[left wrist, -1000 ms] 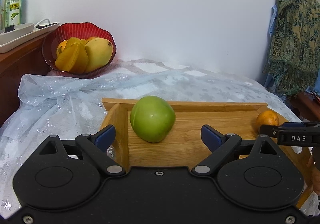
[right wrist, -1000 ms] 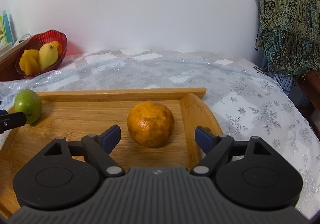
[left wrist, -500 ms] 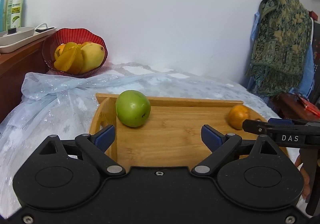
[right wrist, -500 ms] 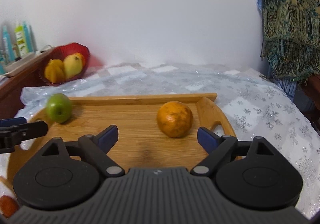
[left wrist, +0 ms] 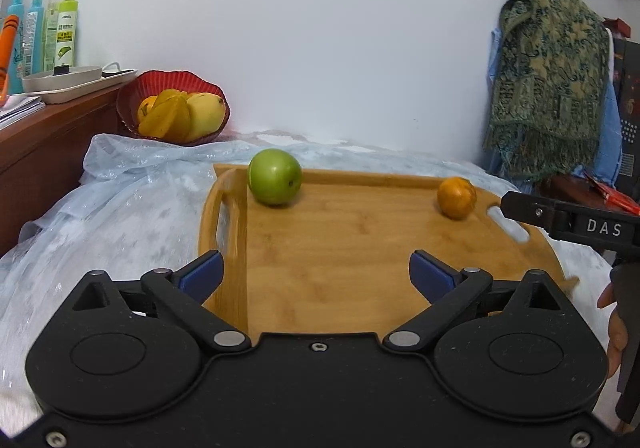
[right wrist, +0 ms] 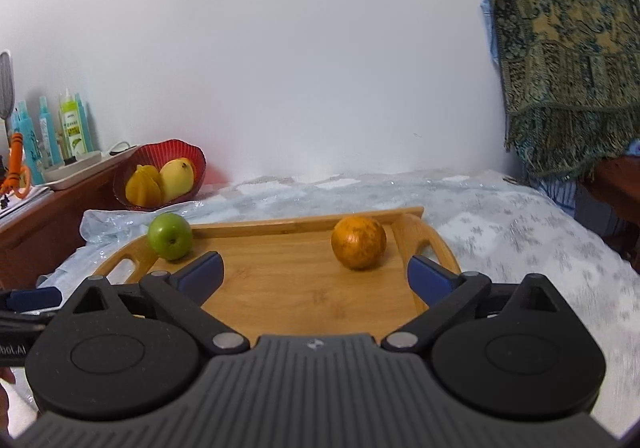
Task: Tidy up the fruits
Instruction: 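Move both tools back toward the remaining fruit in front of the tray, then grasp a tangerine with the left tool while the right tool grasps the dark brown fruit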
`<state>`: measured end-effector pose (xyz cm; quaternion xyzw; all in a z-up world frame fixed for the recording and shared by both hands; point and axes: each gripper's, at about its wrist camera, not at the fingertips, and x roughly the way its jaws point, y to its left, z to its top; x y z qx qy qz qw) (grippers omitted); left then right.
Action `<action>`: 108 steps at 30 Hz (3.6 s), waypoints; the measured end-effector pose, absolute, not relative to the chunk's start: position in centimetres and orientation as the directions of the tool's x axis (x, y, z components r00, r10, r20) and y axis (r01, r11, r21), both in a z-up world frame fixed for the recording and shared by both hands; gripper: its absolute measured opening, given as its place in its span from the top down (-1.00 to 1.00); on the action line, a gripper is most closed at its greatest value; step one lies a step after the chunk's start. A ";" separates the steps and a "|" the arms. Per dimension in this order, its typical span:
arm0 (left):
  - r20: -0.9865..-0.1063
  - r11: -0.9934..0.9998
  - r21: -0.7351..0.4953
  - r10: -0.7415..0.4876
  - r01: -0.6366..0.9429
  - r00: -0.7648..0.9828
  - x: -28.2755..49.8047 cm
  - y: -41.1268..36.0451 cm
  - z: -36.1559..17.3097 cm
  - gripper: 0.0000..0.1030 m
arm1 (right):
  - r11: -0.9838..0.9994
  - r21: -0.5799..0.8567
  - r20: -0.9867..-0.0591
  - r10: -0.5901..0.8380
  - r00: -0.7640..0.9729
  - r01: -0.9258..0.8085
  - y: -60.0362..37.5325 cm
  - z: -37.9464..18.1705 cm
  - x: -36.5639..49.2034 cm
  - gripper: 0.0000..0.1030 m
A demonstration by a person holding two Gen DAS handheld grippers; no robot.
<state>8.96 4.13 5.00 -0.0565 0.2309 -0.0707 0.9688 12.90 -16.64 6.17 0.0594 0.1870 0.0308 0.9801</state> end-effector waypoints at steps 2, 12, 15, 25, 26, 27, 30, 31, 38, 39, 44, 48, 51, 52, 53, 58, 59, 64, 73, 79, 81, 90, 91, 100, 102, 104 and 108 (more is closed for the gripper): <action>-0.428 0.984 -0.140 -0.161 0.110 0.889 7.7 4.1 4.6 -0.94 | 0.990 0.135 -0.357 0.078 0.931 -0.031 -16.6 5.6 11.8 -1.00; -0.414 0.989 -0.122 -0.125 0.081 0.902 3.1 4.3 3.1 -0.96 | 0.991 0.119 -0.359 0.094 0.928 -0.054 -15.1 4.0 8.5 -1.00; -0.408 0.991 -0.112 -0.108 0.068 0.906 1.9 4.3 2.7 -0.96 | 0.991 0.120 -0.375 0.099 0.922 -0.057 -14.8 3.4 7.9 -1.00; -0.430 0.994 -0.093 -0.099 0.065 0.897 -0.6 4.4 1.5 -0.96 | 0.992 0.099 -0.397 0.115 0.910 -0.082 -13.3 2.2 6.2 -1.00; -0.431 0.994 -0.091 -0.101 0.068 0.897 -0.7 4.4 1.5 -0.95 | 0.992 0.096 -0.397 0.117 0.910 -0.085 -13.2 2.1 6.1 -1.00; -0.430 0.993 -0.090 -0.106 0.074 0.897 -0.9 4.4 1.5 -0.93 | 0.992 0.093 -0.396 0.119 0.910 -0.089 -13.0 2.0 6.0 -1.00; -0.429 0.992 -0.087 -0.122 0.094 0.895 -1.3 4.3 1.5 -0.79 | 0.991 0.091 -0.399 0.127 0.908 -0.098 -12.7 1.8 5.7 -1.00; -0.431 0.991 -0.084 -0.127 0.100 0.893 -1.4 4.3 1.4 -0.72 | 0.991 0.091 -0.401 0.128 0.907 -0.100 -12.6 1.8 5.7 -1.00; -0.450 0.992 -0.092 -0.123 0.092 0.885 -1.5 4.6 1.2 -0.14 | 0.989 0.089 -0.402 0.144 0.904 -0.118 -12.1 1.3 5.3 -0.94; -0.454 0.991 -0.098 -0.124 0.088 0.882 -1.5 4.8 1.1 -0.10 | 0.988 0.088 -0.403 0.148 0.903 -0.123 -12.0 1.3 5.3 -0.90; -0.445 0.992 -0.093 -0.118 0.086 0.888 -1.7 5.0 1.2 0.11 | 0.987 0.054 -0.406 0.158 0.900 -0.149 -11.2 1.3 5.3 -0.75; -0.437 0.988 -0.095 -0.153 0.124 0.886 -2.0 4.6 1.3 0.24 | 0.985 0.039 -0.408 0.169 0.897 -0.168 -10.7 1.2 5.3 -0.66; -0.446 0.990 -0.053 -0.144 0.134 0.883 -2.2 3.8 1.0 0.27 | 0.984 0.031 -0.412 0.171 0.895 -0.174 -10.6 1.1 5.4 -0.62; -0.445 0.990 -0.040 -0.139 0.136 0.885 -2.2 3.6 1.0 0.27 | 0.984 0.031 -0.413 0.173 0.894 -0.176 -10.5 1.1 5.4 -0.61; -0.444 0.990 -0.033 -0.137 0.137 0.885 -2.3 3.6 0.9 0.27 | 0.983 0.031 -0.414 0.175 0.893 -0.179 -10.5 1.1 5.4 -0.60; -0.463 0.992 -0.038 -0.126 0.122 0.877 -1.7 3.6 0.5 0.28 | 0.982 0.028 -0.416 0.180 0.891 -0.185 -10.3 1.1 5.7 -0.58; -0.461 0.992 -0.032 -0.122 0.121 0.879 -1.6 3.6 0.5 0.28 | 0.982 0.027 -0.416 0.179 0.891 -0.185 -10.3 1.0 5.8 -0.57; -0.460 0.991 -0.013 -0.122 0.131 0.880 -1.2 3.3 0.3 0.21 | 0.983 0.033 -0.420 0.176 0.890 -0.178 -10.2 1.0 6.3 -0.55; -0.443 0.994 -0.015 -0.107 0.112 0.890 -1.5 3.2 0.2 0.40 | 0.985 0.027 -0.433 0.163 0.886 -0.168 -9.9 0.6 7.1 -0.38; -0.420 0.992 0.009 -0.112 0.128 0.901 -2.0 2.8 0.3 0.41 | 0.986 0.025 -0.431 0.161 0.888 -0.167 -9.9 0.6 7.0 -0.27; -0.400 0.987 0.001 -0.144 0.158 0.905 -2.4 2.7 0.5 0.41 | 0.986 0.039 -0.424 0.162 0.891 -0.161 -10.1 0.7 6.9 -0.26; -0.373 0.968 0.070 -0.197 0.239 0.907 -3.7 0.7 0.3 0.40 | 0.989 0.051 -0.420 0.148 0.895 -0.139 -10.9 1.0 5.5 -0.25; -0.374 0.968 0.071 -0.197 0.240 0.906 -3.7 0.7 0.3 0.39 | 0.989 0.053 -0.419 0.147 0.896 -0.137 -11.0 1.0 5.5 -0.25; -0.439 0.977 -0.008 -0.194 0.212 0.877 -2.0 1.3 -0.5 0.27 | 0.991 0.089 -0.414 0.131 0.901 -0.104 -11.6 1.1 5.7 -0.25; -0.445 0.977 -0.026 -0.201 0.212 0.873 -1.6 1.4 -0.6 0.26 | 0.991 0.084 -0.412 0.132 0.901 -0.106 -11.5 1.0 5.7 -0.25; -0.457 0.977 -0.040 -0.206 0.211 0.865 -1.1 1.4 -0.7 0.25 | 0.991 0.079 -0.411 0.132 0.902 -0.109 -11.4 1.0 5.7 -0.25; -0.466 0.977 -0.045 -0.204 0.208 0.861 -0.7 1.3 -0.8 0.25 | 0.991 0.077 -0.407 0.131 0.904 -0.109 -11.3 1.1 5.7 -0.25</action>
